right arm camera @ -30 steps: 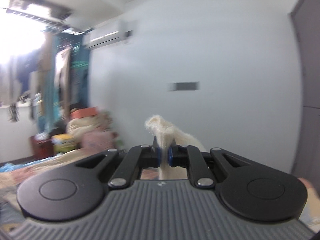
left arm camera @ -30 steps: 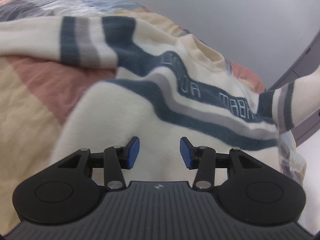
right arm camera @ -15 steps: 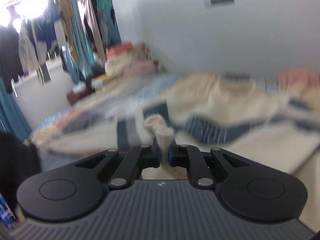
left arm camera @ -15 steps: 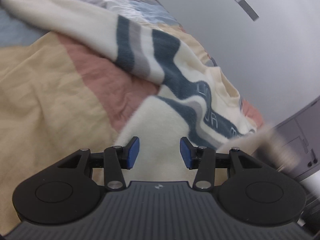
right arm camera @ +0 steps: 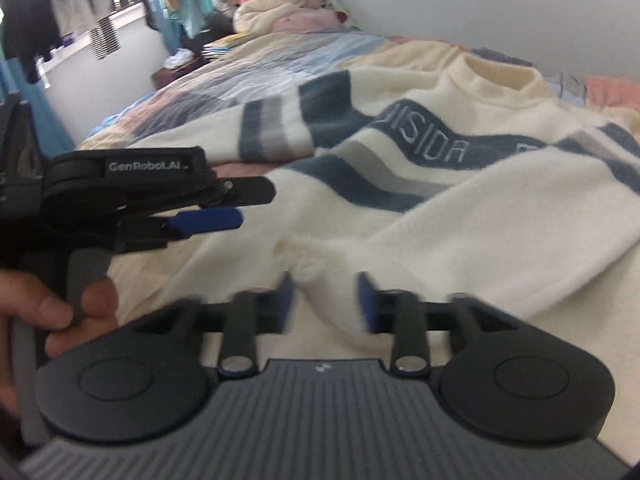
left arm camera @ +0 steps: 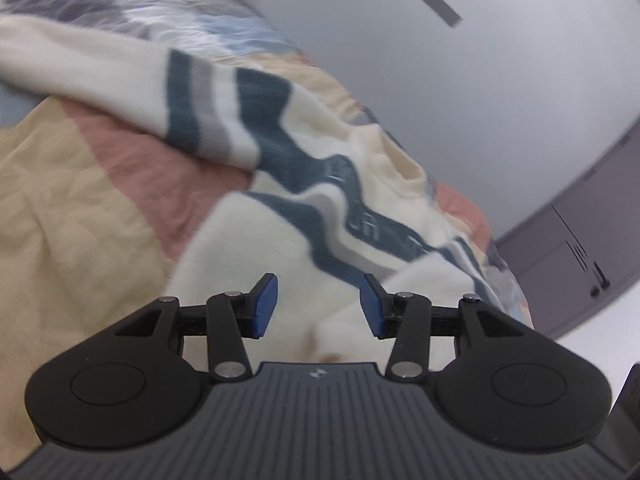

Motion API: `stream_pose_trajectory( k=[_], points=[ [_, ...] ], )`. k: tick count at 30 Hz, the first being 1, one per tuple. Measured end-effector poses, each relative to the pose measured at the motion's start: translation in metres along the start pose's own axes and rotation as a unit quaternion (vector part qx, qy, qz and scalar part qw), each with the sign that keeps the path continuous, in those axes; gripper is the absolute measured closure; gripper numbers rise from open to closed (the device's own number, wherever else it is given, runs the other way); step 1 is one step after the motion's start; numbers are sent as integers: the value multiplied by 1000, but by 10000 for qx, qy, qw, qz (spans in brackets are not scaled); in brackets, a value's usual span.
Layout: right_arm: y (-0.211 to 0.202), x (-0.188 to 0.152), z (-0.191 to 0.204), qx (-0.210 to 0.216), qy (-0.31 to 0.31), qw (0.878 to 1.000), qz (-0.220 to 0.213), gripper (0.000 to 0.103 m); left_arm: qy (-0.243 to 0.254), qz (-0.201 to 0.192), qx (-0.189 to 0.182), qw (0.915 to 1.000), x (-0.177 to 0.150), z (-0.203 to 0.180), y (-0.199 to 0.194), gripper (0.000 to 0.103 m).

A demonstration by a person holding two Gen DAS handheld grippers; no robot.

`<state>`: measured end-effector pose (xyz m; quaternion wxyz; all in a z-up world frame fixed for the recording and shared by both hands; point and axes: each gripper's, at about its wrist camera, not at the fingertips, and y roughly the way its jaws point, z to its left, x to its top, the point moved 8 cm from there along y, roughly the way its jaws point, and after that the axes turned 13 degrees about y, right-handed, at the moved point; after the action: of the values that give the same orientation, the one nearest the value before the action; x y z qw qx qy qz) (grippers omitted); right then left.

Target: Fold large clothes

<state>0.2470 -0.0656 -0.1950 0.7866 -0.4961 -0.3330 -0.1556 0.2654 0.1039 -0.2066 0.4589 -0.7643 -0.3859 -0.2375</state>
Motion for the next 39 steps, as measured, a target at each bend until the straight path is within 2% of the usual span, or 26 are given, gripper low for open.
stream_pose_trajectory(
  k=[2, 6, 9, 13, 16, 19, 23, 26, 31, 35, 39],
  points=[
    [-12, -1, -5, 12, 3, 10000, -16, 50, 180, -15, -42, 9998, -1, -10, -2, 51],
    [-23, 3, -32, 14, 404, 9989, -245, 50, 741, -8, 67, 9972, -5, -28, 1, 51],
    [-16, 6, -61, -232, 642, 9967, -448, 50, 1081, 176, 133, 9939, -14, -38, 11, 51],
    [-3, 10, -86, -307, 993, 9930, -561, 50, 1374, 358, 212, 9896, -25, -43, 26, 52],
    [6, 13, -89, -560, 671, 9936, -717, 52, 1710, 334, 395, 9839, -26, -49, 33, 52],
    [12, 19, -90, -814, 318, 9918, -934, 52, 2301, 336, 697, 9701, -30, -59, 42, 59],
    [14, 31, -96, -890, 141, 9894, -1137, 53, 2549, 536, 705, 9629, -40, -64, 54, 61],
    [20, 31, -106, -944, 249, 9894, -1074, 55, 2648, 737, 755, 9585, -48, -64, 64, 63],
    [39, 17, -121, -892, 675, 9914, -677, 56, 2774, 1112, 937, 9497, -61, -57, 78, 63],
    [49, 9, -126, -974, 735, 9910, -559, 56, 2581, 1120, 880, 9556, -58, -54, 76, 63],
    [46, 9, -127, -952, 807, 9904, -589, 56, 1975, 990, 727, 9726, -46, -41, 66, 63]
  ],
)
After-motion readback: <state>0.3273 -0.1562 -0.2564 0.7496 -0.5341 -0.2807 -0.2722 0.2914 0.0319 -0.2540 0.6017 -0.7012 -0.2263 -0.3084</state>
